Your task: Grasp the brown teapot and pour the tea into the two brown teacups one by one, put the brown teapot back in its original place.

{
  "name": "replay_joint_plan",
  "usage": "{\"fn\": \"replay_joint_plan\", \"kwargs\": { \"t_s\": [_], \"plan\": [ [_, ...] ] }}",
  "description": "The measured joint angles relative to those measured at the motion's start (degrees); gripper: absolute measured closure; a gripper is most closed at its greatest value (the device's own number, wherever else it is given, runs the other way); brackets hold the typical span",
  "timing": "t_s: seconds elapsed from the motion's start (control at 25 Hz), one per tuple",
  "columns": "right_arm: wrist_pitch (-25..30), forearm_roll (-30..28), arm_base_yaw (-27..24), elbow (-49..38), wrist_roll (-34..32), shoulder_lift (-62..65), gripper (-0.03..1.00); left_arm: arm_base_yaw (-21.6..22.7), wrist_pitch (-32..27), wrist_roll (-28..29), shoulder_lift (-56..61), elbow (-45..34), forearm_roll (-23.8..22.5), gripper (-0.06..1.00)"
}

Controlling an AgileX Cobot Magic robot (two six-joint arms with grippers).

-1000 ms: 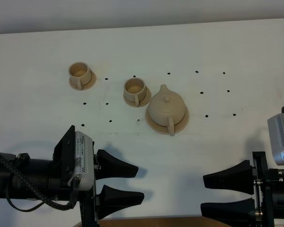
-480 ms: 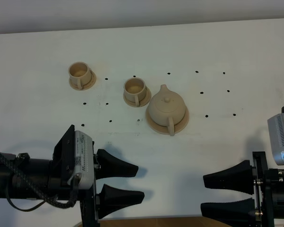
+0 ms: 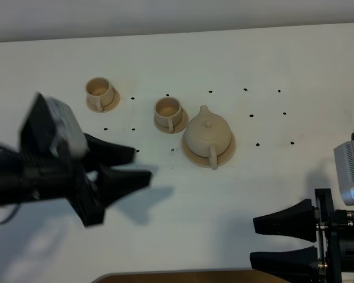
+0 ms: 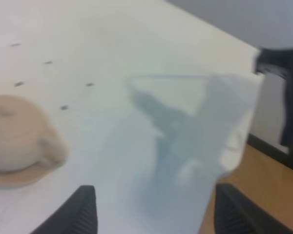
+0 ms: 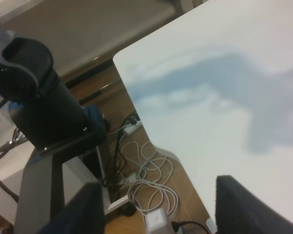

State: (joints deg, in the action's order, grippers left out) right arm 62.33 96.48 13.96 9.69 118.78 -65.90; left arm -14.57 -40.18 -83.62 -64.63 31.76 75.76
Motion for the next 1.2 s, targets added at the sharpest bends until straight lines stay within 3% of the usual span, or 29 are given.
{"fn": "replay_joint_plan", "kwargs": {
  "t_s": [0.16, 0.32, 0.44, 0.56, 0.68, 1.2],
  "plan": [
    [0.0, 0.18, 0.0, 0.0, 0.0, 0.0, 0.47, 1.0, -0.83, 24.34, 4.44, 5.26, -17.34, 0.4],
    [0.0, 0.31, 0.0, 0.0, 0.0, 0.0, 0.47, 1.12, -7.43, 47.04, 7.31, 9.22, -36.46, 0.4],
    [0.0, 0.37, 0.0, 0.0, 0.0, 0.0, 0.47, 1.12, -13.84, 59.07, 9.07, 9.8, -49.98, 0.4],
    [-0.02, 0.59, 0.0, 0.0, 0.0, 0.0, 0.47, 1.12, -19.14, 66.02, 10.84, 9.8, -60.16, 0.4],
    [-0.02, 1.09, 0.0, 0.0, 0.0, 0.0, 0.47, 1.12, -20.96, 67.88, 13.14, 9.42, -64.28, 0.4],
    [-0.07, 1.49, 0.0, 0.0, 0.0, 0.0, 0.47, 1.19, -21.05, 70.17, 26.1, -1.7, -67.26, 0.4]
  ]
}}
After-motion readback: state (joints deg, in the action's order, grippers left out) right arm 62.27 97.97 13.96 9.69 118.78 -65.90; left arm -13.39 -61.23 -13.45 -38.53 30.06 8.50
